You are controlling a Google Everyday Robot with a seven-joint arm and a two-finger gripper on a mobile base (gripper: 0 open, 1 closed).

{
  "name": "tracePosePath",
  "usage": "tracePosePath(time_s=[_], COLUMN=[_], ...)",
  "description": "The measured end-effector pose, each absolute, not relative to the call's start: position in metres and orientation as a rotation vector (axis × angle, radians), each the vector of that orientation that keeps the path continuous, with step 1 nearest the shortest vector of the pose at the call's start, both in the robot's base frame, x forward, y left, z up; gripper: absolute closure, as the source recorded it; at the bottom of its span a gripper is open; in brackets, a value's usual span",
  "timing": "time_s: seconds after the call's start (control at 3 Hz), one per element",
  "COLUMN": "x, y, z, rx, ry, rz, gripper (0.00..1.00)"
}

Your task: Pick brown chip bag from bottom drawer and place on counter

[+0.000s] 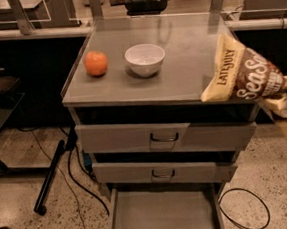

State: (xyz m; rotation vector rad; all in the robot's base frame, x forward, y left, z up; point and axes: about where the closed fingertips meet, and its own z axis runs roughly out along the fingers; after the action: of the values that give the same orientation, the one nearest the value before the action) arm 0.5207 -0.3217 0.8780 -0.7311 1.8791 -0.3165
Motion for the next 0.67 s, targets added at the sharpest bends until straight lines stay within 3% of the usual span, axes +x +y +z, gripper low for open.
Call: tracePosePath(time_s=[0.67], x=[0.568], y=[-0.340], z=[0.899], rx=[-0.645], ry=[1.891], rz=[-0.347], gripper=[1.00])
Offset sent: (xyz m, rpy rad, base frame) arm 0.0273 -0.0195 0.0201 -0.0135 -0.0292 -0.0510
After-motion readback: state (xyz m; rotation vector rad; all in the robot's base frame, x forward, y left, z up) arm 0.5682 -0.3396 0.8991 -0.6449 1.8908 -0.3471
